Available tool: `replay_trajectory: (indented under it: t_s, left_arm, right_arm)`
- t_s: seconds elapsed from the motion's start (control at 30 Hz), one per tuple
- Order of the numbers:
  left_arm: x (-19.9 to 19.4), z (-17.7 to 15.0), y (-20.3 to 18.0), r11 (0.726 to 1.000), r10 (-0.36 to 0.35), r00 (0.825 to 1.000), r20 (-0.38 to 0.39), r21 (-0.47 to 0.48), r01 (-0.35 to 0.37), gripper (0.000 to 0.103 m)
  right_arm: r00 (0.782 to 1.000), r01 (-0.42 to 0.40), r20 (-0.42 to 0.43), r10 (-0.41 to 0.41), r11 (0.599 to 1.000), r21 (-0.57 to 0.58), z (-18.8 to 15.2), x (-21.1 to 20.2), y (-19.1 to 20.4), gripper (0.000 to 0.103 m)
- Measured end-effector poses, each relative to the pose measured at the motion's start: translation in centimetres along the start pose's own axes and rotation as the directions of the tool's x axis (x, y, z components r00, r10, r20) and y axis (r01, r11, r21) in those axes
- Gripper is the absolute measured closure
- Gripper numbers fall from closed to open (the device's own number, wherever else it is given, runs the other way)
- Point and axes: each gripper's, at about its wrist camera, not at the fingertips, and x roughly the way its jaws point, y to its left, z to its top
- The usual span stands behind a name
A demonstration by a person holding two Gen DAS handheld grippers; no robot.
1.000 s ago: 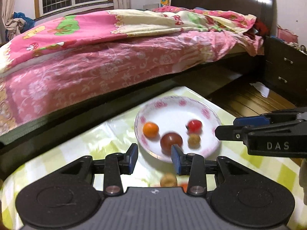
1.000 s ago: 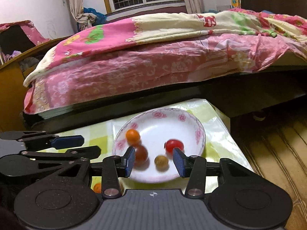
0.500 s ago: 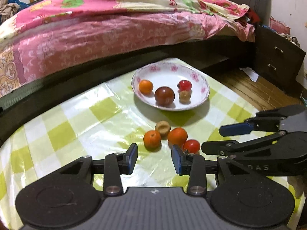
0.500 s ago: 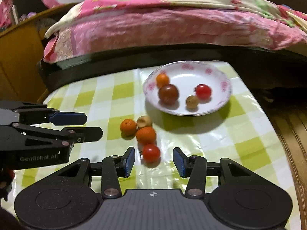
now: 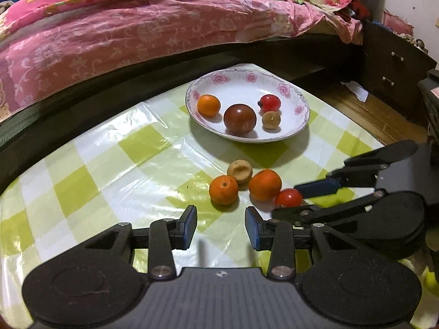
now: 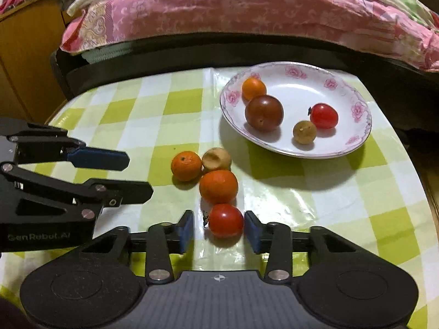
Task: Organize fruits
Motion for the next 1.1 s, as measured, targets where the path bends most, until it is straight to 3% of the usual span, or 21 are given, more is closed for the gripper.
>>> replay_trajectory:
  t_s: [0.57, 0.77, 1.1]
  left_arm:
    - [4.7, 1.0, -0.6, 0.998, 0.021, 1.0, -0.011, 0.051, -0.02, 0.057]
    - [5.0, 1.4, -0.6, 0.999, 0.021, 1.0, -0.001, 0.034, -0.02, 0.066]
    - [3.3, 0.5, -1.0, 0.999, 0.007, 1.0, -0.026, 0.05, -0.005, 0.066]
  right_arm:
    - [0.999, -0.036, -0.029, 0.04, 0.992, 0.124, -0.3, -0.5, -2.3, 0.076]
    - [0.998, -0.038, -0.036, 0.044, 0.99, 0.134, -0.5, -0.6, -2.4, 0.076]
    - [0.999, -0.021, -0.047, 0.026, 0.994, 0.104, -0.7, -0.6, -2.4, 0.076]
